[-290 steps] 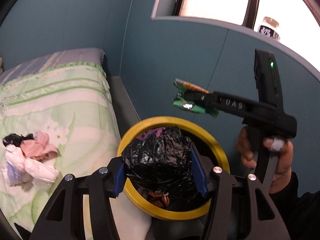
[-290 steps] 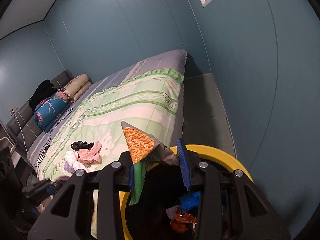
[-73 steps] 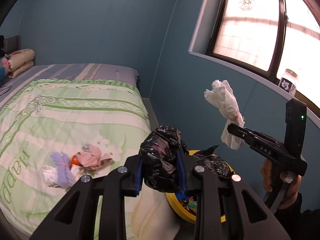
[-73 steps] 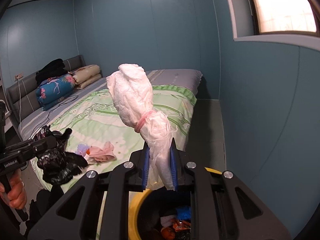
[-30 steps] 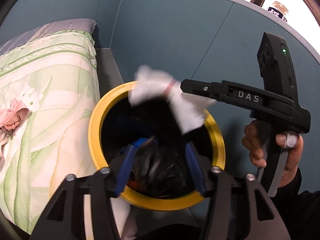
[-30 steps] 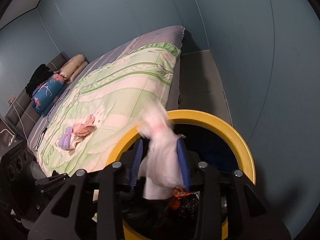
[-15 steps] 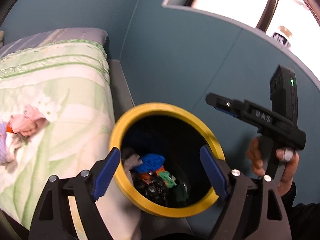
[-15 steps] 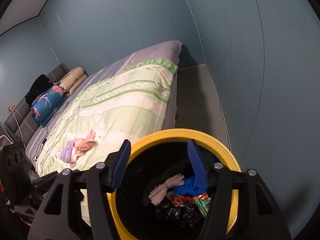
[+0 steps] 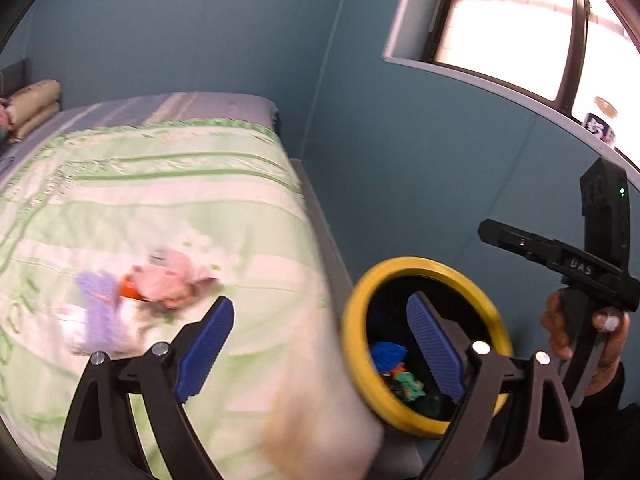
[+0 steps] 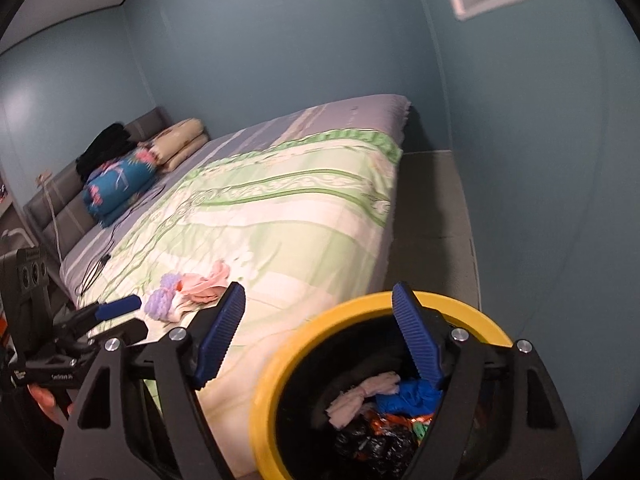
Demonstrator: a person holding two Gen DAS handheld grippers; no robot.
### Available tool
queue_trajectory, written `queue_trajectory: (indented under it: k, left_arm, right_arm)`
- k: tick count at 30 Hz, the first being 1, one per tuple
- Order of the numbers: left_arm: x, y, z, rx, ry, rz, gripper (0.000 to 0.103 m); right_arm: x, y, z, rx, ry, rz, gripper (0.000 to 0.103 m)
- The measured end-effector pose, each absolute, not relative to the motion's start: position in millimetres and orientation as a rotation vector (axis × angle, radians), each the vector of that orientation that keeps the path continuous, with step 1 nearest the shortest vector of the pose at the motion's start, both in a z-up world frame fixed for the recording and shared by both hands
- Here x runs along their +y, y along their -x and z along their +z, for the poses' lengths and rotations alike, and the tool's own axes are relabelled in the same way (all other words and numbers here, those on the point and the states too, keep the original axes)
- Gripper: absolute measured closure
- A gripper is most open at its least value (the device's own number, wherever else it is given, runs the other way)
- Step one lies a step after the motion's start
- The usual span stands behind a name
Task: Collect trash
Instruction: 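Move both tools back over the purple net, orange and pink cloth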
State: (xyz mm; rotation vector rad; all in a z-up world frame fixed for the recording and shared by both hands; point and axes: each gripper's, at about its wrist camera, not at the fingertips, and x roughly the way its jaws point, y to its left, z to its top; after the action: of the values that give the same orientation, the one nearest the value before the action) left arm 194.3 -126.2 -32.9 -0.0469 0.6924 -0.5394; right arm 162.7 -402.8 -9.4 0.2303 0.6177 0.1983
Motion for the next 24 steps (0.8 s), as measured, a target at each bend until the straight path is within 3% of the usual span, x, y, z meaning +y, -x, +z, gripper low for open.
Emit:
queue_trajectory:
  k: [9,24]
  left_arm:
    - [-55.4,-214.5,-36.0,0.682,0.128,-0.402,0.017]
    - [6.9,-268.3,-87.4,0.777,0.145,-0.252,0.017]
  right_arm:
    - [-328.4,-217.5,-10.6,0.693,-0.15,0.318,0.03]
    - [-235.5,-326.9,-69.5,0.917,-0.112,0.433,0.03]
